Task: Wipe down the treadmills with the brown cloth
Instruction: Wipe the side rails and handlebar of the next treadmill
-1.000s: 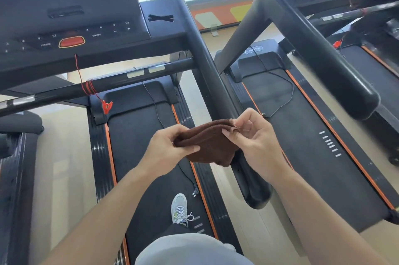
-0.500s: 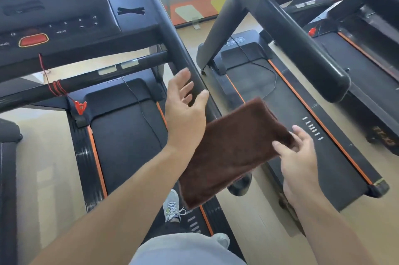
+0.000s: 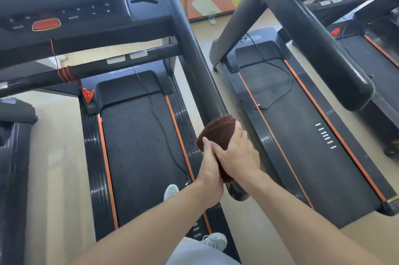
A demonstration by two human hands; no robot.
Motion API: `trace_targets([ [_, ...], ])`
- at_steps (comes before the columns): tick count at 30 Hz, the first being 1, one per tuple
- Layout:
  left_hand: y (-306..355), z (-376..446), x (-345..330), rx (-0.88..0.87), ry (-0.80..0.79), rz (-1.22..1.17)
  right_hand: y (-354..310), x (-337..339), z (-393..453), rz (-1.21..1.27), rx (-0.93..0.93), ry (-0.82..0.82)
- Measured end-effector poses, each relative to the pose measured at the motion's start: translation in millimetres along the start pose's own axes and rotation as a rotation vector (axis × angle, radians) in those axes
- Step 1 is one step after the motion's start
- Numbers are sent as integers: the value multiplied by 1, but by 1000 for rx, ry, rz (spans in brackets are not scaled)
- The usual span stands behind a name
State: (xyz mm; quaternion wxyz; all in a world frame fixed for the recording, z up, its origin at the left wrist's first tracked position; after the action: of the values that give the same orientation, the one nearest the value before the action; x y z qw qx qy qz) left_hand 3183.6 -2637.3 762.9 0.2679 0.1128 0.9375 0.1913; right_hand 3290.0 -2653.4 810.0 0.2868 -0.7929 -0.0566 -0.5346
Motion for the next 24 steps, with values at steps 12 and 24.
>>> trace_targets([
  [12, 210, 58, -23, -400, 73, 320, -107, 20, 150, 103, 9, 121],
  [24, 479, 119, -11, -1138, 468, 1320, -256, 42, 306, -111, 94, 222],
])
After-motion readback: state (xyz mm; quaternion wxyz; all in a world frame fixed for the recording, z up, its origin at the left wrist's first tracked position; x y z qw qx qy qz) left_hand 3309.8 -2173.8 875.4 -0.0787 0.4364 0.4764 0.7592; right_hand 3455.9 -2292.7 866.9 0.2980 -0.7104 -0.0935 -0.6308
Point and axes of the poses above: each hand's wrist, its own z-axis towards the middle knuckle, its own x-axis out of the back of the hand, y = z × x, the point moved 10 cm from there along z, towards the middle knuckle, and after that the axes turned 3 degrees about -z, right-handed, at the moved point
